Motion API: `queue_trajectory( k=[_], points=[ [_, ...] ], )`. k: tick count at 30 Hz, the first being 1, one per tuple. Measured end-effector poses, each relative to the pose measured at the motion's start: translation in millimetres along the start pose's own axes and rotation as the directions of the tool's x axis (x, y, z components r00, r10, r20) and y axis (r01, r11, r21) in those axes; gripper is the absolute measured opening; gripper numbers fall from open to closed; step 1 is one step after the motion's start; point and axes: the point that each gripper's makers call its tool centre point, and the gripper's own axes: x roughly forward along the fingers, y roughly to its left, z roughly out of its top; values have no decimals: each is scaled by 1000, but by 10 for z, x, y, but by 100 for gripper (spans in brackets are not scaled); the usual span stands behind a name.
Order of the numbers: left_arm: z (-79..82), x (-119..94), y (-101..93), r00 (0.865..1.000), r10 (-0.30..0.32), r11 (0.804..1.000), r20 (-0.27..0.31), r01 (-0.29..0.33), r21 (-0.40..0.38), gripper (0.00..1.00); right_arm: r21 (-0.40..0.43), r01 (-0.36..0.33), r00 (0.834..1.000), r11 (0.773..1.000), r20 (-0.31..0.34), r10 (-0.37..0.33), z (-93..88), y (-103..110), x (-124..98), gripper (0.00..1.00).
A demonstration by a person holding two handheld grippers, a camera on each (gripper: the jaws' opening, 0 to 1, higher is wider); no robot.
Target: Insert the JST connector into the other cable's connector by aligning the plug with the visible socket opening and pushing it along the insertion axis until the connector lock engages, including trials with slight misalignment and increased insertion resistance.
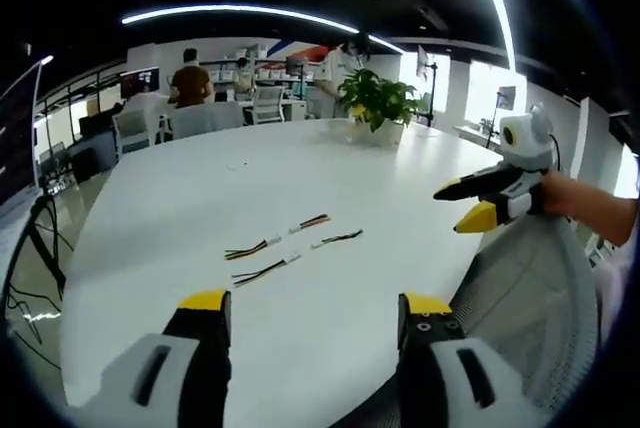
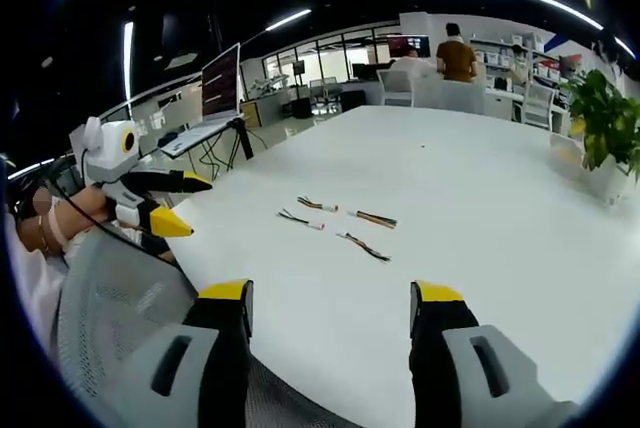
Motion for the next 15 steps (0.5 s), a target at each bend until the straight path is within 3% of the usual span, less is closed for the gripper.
queue_trajectory(
  k=[15],
  points=[
    [-37, 19, -21, 1000, 4, 1000, -29, -3, 31, 64, 0, -22, 1000, 1000, -8, 22, -21, 27, 16, 61]
  ],
)
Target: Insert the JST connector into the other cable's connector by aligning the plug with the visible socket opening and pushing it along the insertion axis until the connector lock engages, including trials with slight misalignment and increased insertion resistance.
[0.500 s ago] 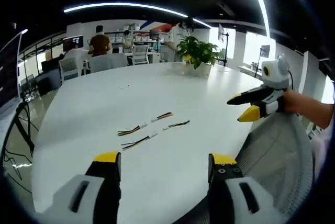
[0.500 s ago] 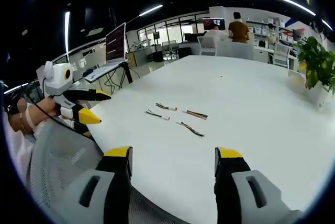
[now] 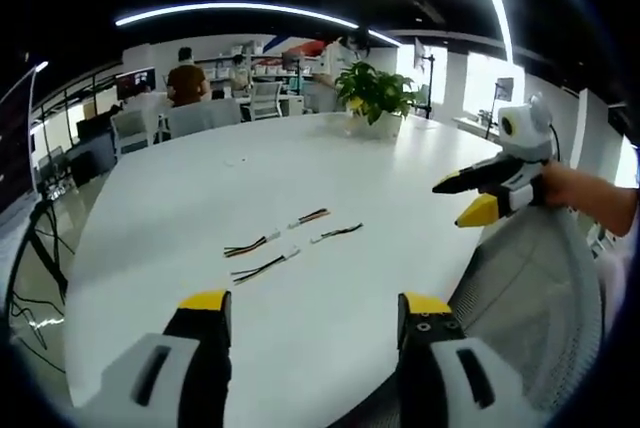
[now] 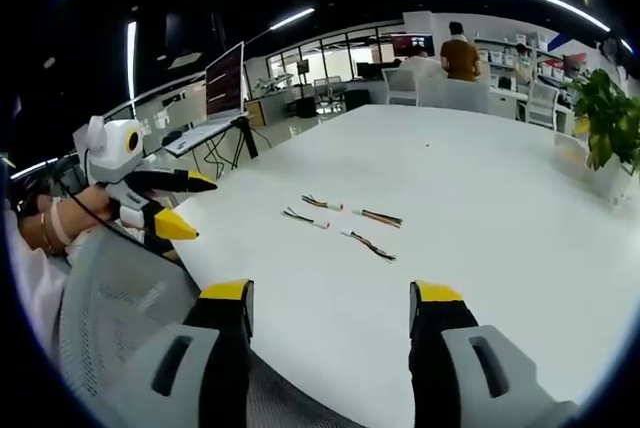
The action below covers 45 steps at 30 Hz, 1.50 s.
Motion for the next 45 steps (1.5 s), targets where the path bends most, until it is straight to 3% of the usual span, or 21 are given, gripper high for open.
queue_trajectory(
  k=[20, 28, 45],
  points=[
    [-30, 14, -20, 1000, -4, 999, -22, 5, 37, 64, -6, 0, 1000, 1000, -6, 0, -11, -4, 13, 61],
    [-35, 8, 1, 1000, -6, 1000, -17, 6, 8, 63, -12, -8, 1000, 1000, -27, 8, -46, 14, 30, 61],
    [-59, 44, -56, 999, -10, 997, -48, 14, 79, 62, 12, -18, 999, 1000, -29, 19, -52, 29, 18, 57]
  ],
)
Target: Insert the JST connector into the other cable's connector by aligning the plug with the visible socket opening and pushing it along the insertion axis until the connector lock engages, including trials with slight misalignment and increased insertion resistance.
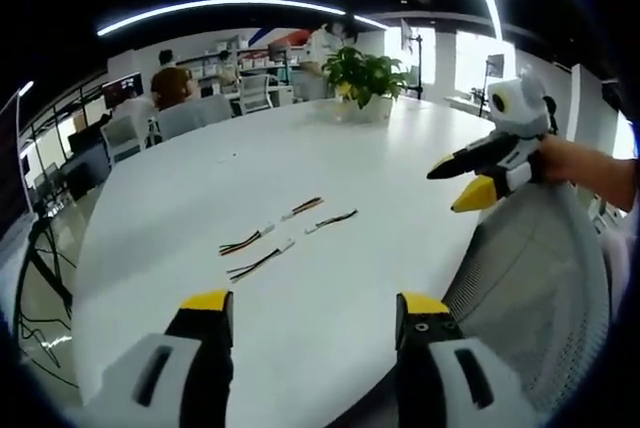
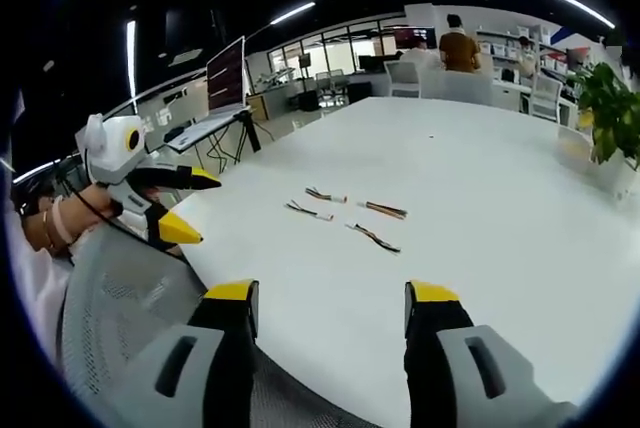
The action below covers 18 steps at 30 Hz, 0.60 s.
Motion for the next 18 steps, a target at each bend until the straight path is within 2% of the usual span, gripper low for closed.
queue_trajectory(
  k=[6, 13, 18],
  points=[
    [-2, 1, 10, 1000, 6, 1000, -3, -6, 4, 62, -1, -2, 1000, 1000, -12, 2, -18, 17, 2, 56],
    [44, -35, 41, 999, -10, 994, 47, 15, -105, 62, 4, 1, 1000, 1000, -2, -1, 1, 9, -10, 55],
    [45, -35, 33, 999, -11, 994, 50, 17, -112, 61, 5, 1, 1000, 1000, 4, -1, 9, 9, -20, 54]
  ],
)
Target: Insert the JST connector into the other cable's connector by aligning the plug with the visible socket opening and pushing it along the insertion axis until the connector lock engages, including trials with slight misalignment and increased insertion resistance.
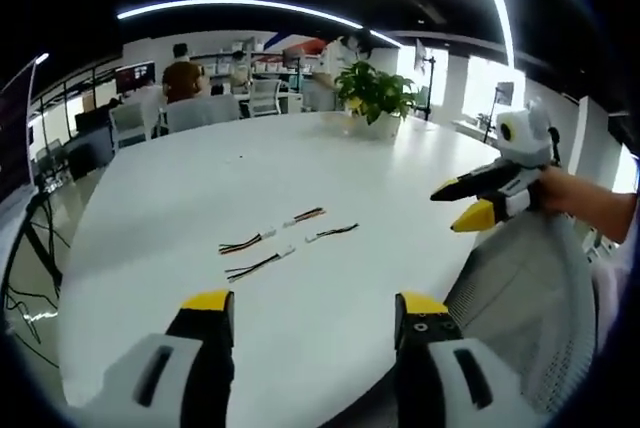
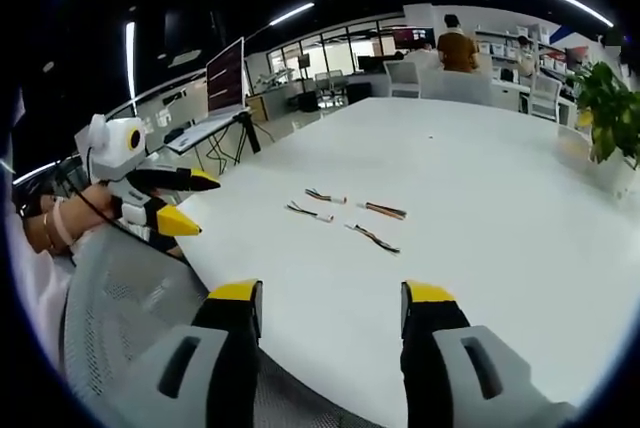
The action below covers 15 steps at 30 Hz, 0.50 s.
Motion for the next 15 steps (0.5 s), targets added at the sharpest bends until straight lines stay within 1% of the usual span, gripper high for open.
queue_trajectory(
  k=[2, 5, 9, 11, 15],
  points=[
    [20, -2, -31, 1000, -23, 999, 12, 23, -40, 61, 3, -6, 1000, 1000, 2, 6, 8, 8, -7, 52],
    [25, -3, -21, 1000, -25, 999, 17, 26, -40, 61, 8, -14, 1000, 1000, 15, 14, 34, 20, -18, 51],
    [12, 10, -49, 999, -38, 999, 1, 38, -38, 62, -1, -23, 999, 1000, 49, 23, 114, 43, -27, 55],
    [44, 8, -99, 998, -66, 995, 14, 66, -75, 62, 0, -26, 998, 1000, 54, 26, 127, 37, -22, 55],
    [62, -3, -74, 998, -56, 996, 13, 56, -76, 62, 1, -27, 997, 1000, 67, 27, 182, 10, -27, 54]
  ],
)
